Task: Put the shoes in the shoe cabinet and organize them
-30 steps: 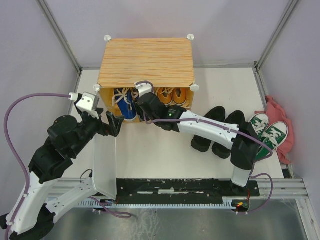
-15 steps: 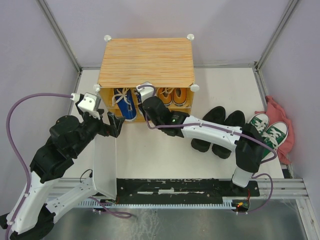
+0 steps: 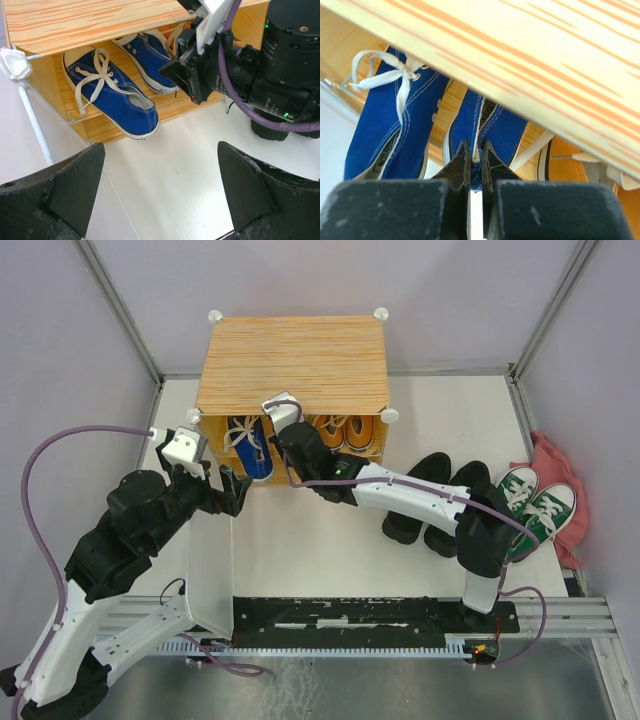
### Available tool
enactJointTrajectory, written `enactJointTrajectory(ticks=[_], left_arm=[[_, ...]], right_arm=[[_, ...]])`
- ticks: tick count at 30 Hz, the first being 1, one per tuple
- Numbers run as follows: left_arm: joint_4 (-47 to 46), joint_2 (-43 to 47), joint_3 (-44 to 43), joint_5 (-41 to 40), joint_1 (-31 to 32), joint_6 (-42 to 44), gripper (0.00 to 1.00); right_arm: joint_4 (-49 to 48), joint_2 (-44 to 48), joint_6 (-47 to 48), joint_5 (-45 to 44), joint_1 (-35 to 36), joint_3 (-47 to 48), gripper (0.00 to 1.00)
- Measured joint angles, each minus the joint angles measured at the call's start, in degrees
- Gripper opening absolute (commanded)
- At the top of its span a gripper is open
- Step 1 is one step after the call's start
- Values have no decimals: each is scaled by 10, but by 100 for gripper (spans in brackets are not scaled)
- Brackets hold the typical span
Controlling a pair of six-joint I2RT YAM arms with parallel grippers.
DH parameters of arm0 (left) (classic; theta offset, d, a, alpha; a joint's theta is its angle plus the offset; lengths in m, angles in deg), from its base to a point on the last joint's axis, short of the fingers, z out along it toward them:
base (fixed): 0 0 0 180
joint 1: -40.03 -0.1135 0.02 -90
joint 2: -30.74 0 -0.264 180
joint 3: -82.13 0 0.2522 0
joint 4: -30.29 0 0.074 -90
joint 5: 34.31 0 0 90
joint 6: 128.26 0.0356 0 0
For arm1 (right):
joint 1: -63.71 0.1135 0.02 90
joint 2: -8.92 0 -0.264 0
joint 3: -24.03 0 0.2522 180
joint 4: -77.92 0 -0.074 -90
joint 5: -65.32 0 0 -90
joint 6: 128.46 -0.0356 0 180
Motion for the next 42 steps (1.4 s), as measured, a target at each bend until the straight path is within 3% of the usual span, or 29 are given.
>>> enactJointTrajectory(ticks=[11, 12, 18, 23, 31, 35, 42], left_arm=[[5, 1, 13, -2, 0, 0, 99], [5, 1, 14, -2, 0, 0, 99], [6, 1, 19, -6, 0, 0, 99], [6, 1, 20, -12, 0, 0, 99], [6, 1, 20, -14, 0, 0, 99], [6, 0, 21, -14, 0, 0, 99], [6, -1, 21, -14, 0, 0, 99]], right_arm=[[-43, -56, 24, -14, -17, 16, 3], [-45, -60, 24, -13, -18, 17, 6], [-60, -68, 10, -12, -30, 21, 49], [-71, -60, -5, -14, -31, 8, 59], [-37, 8, -24, 17, -18, -54, 63], [-23, 54, -15, 60, 8, -65, 71], [-25, 92, -6, 146, 35, -66, 73]])
